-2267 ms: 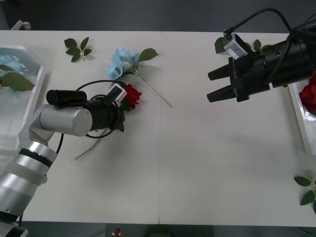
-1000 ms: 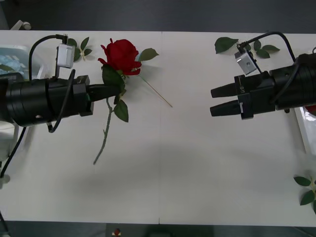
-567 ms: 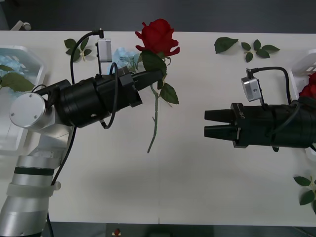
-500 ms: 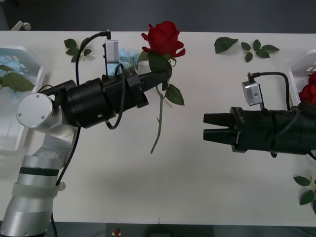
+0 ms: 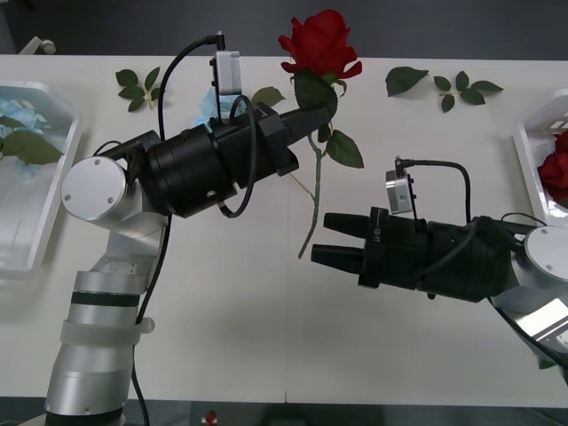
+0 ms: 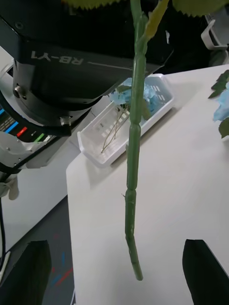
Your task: Put the red flowers into the right box and the blue flowers into the left box
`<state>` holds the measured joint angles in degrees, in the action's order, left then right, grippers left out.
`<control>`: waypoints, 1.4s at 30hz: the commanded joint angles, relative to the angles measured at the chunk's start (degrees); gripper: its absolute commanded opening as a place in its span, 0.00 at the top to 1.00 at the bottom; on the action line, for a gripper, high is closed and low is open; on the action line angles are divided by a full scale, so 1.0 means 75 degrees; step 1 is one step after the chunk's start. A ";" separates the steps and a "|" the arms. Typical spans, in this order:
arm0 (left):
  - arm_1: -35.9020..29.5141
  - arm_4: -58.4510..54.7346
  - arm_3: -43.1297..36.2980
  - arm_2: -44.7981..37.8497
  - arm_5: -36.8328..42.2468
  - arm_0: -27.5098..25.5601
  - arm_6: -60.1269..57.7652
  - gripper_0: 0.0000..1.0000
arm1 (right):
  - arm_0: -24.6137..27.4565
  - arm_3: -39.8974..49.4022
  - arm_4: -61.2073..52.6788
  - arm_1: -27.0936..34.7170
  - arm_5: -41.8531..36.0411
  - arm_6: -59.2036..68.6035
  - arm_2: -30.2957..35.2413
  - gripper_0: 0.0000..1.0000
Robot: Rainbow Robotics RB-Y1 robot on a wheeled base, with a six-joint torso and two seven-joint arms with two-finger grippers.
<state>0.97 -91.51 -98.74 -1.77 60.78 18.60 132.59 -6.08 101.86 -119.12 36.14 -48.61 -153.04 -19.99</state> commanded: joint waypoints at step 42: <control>-0.0234 -0.0021 -0.0136 -0.0163 -0.0065 0.0180 -0.0206 0.21 | -0.0151 -0.0375 0.0344 -0.1854 0.0411 -0.0261 0.0228 1.00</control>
<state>0.84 -91.51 -98.73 -2.68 60.78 18.60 132.52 -6.10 98.15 -116.53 21.65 -45.60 -153.04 -17.63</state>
